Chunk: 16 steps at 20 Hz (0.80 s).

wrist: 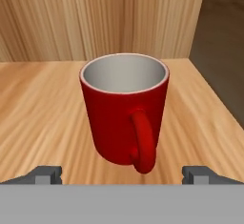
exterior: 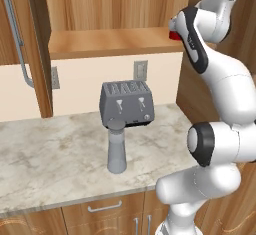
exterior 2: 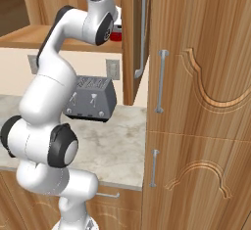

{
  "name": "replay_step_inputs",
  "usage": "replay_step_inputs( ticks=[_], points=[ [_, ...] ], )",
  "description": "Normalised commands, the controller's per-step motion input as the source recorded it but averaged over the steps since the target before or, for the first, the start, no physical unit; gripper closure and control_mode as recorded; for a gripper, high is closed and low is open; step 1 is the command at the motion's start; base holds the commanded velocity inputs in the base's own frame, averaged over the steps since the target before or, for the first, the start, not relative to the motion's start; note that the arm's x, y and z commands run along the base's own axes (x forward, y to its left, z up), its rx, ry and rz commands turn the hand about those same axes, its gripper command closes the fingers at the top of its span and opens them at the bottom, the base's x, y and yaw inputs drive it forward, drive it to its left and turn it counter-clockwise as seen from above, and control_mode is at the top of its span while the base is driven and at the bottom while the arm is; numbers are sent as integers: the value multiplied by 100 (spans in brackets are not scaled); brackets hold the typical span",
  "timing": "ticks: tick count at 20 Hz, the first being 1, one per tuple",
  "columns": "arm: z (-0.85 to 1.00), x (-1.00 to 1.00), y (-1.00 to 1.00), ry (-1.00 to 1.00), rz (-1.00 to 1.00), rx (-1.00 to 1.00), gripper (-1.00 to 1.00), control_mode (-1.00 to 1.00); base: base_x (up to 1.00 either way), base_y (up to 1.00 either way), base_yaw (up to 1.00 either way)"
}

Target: There is a tray on the dining counter. Grab the cup, mug, and pitcher and place them on the tray. The pitcher may be placed next to the tray if it cannot fit the tray.

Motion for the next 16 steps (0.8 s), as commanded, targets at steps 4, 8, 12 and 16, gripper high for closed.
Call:
replay_step_inputs(
  ticks=[4,8,12,16],
  points=[
    [0,16,-4,0,0,0,-100,-100,0,0,0],
    [0,12,-10,0,0,1,-100,-100,0,0,0],
    [0,16,-5,0,0,0,-100,-100,0,0,0],
    [0,13,0,0,0,0,-100,-100,0,0,0]
  ],
)
